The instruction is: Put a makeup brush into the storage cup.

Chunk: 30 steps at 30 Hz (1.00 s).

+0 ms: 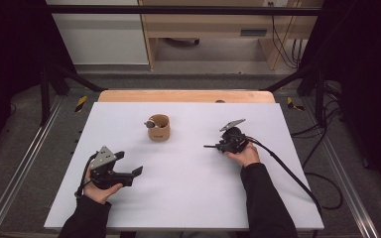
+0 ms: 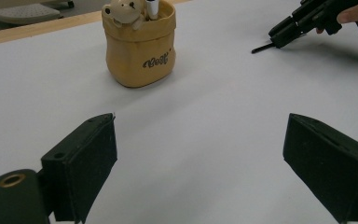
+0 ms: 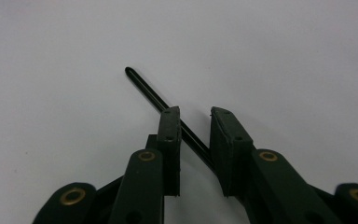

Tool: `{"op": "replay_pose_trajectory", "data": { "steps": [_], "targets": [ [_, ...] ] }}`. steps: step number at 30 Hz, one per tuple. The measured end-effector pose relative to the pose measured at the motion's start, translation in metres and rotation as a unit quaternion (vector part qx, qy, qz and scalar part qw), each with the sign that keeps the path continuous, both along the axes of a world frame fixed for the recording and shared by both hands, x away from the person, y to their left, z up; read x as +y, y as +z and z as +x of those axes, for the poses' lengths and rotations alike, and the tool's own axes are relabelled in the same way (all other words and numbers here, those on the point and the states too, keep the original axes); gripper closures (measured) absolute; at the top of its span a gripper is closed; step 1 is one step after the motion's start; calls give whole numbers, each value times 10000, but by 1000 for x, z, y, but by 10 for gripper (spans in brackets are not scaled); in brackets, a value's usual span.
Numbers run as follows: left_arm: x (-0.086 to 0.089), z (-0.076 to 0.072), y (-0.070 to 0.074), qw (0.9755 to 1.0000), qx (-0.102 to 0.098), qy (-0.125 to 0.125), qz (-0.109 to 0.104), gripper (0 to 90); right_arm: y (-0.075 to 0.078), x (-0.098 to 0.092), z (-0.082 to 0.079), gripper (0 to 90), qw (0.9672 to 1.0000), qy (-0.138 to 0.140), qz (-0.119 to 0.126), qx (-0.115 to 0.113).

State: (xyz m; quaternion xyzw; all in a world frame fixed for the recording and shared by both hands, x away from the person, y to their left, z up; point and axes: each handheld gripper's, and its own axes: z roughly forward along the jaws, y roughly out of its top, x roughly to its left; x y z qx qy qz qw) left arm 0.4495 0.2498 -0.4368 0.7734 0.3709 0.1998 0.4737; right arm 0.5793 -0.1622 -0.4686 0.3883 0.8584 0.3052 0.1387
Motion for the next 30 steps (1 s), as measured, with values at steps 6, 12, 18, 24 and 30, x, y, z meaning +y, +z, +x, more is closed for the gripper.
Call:
{"op": "replay_pose_trajectory", "data": {
  "steps": [6,12,18,24,30],
  "targets": [
    [0,0,0,10000,0,-5,0,90,1,0,-1,806,10000,49,-65,6],
    [0,0,0,10000,4,-8,10,90,0,1,-2,855,10000,36,16,30],
    [-1,0,0,10000,-1,-15,17,90,0,0,-2,852,10000,11,36,42],
    [-1,0,0,10000,3,-31,10,90,4,0,-3,748,10000,18,64,54],
    [-1,0,0,10000,13,-51,4,88,22,-3,-6,650,10000,28,14,43]
  ]
}}
